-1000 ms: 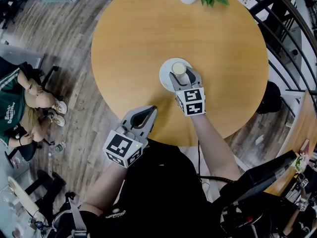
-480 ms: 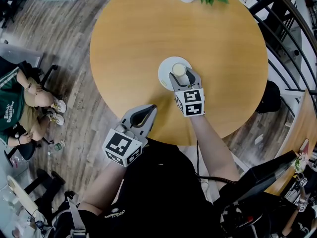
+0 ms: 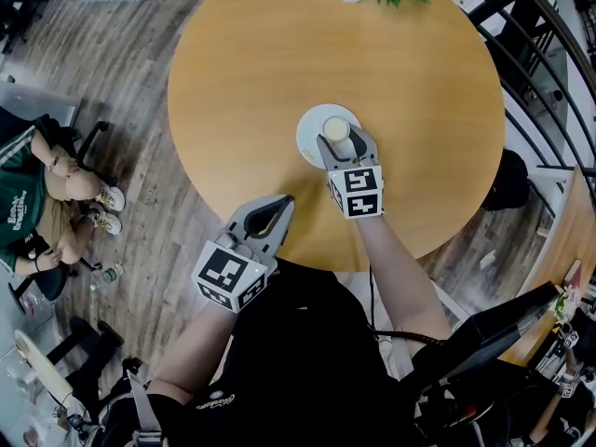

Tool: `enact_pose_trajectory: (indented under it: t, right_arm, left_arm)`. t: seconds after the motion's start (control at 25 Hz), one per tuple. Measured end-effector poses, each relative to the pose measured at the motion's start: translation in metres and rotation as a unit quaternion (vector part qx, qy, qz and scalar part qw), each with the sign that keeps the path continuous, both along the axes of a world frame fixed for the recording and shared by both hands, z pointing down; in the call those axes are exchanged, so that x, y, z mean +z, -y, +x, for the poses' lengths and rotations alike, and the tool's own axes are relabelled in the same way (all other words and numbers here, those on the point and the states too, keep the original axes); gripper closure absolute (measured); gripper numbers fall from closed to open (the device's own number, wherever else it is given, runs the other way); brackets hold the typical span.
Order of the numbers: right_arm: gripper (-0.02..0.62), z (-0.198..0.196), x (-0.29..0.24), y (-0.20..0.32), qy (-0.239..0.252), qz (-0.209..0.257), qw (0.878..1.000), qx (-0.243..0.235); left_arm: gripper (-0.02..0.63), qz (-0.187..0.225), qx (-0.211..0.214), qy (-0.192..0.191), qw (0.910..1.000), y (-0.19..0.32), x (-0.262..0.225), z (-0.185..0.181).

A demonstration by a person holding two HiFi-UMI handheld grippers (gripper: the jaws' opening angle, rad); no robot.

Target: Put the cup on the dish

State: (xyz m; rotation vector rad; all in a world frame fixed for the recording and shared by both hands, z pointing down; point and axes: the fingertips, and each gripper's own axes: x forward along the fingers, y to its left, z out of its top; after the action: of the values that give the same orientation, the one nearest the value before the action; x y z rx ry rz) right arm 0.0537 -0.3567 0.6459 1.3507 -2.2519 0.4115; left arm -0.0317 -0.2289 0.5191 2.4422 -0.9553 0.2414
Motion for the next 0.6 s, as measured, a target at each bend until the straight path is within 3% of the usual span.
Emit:
enact_pose_trajectory:
  t: [0.6]
  right_arm:
    - [0.348,0.0014,-0.0023,0.0008,0.009,0.013,1.000,0.002]
  left_arm:
    - [0.612,-0.003,0.000,0.001,1.0000,-0.0029,0.0014,-0.0004]
